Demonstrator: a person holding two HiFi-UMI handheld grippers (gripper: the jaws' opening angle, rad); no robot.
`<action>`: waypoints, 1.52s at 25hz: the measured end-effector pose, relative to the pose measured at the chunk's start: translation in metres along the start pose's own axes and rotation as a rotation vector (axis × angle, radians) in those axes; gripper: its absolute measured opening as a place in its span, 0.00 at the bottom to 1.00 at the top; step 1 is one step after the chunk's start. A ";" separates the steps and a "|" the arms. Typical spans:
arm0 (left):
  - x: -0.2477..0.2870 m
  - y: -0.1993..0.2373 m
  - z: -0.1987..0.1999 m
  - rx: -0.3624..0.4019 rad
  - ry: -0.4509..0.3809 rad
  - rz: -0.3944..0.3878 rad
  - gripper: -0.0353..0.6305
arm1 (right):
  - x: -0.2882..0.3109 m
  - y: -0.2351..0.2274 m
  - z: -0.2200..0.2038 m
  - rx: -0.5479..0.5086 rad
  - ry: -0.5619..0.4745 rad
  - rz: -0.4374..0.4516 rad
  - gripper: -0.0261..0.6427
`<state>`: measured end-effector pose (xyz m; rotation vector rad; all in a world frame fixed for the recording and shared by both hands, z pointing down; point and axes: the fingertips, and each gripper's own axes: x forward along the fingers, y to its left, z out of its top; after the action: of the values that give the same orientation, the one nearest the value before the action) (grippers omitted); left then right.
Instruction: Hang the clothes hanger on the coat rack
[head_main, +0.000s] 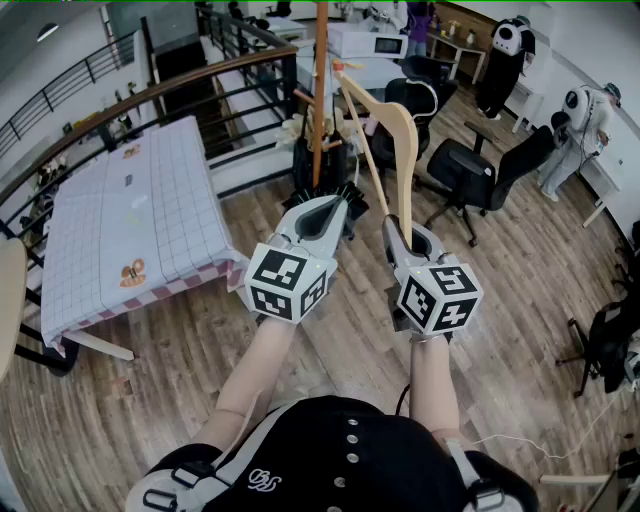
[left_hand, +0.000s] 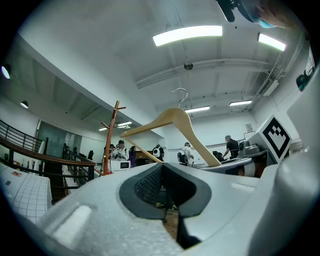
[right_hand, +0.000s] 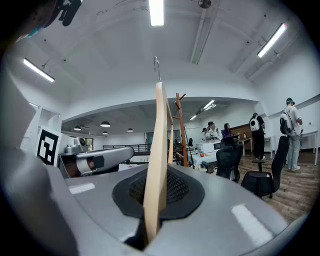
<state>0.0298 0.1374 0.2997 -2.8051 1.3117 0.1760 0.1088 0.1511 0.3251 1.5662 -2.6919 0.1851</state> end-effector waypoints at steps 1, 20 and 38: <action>0.001 0.000 -0.001 0.000 0.003 -0.001 0.05 | 0.001 -0.002 0.000 0.000 0.004 -0.002 0.04; 0.004 -0.005 -0.011 -0.026 0.027 -0.015 0.05 | 0.004 -0.008 -0.007 -0.003 0.025 -0.012 0.04; 0.050 -0.008 -0.017 -0.031 0.002 -0.019 0.05 | 0.006 -0.057 -0.005 -0.046 0.021 -0.027 0.04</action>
<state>0.0693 0.1025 0.3101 -2.8428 1.2939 0.1939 0.1550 0.1186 0.3354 1.5773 -2.6384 0.1375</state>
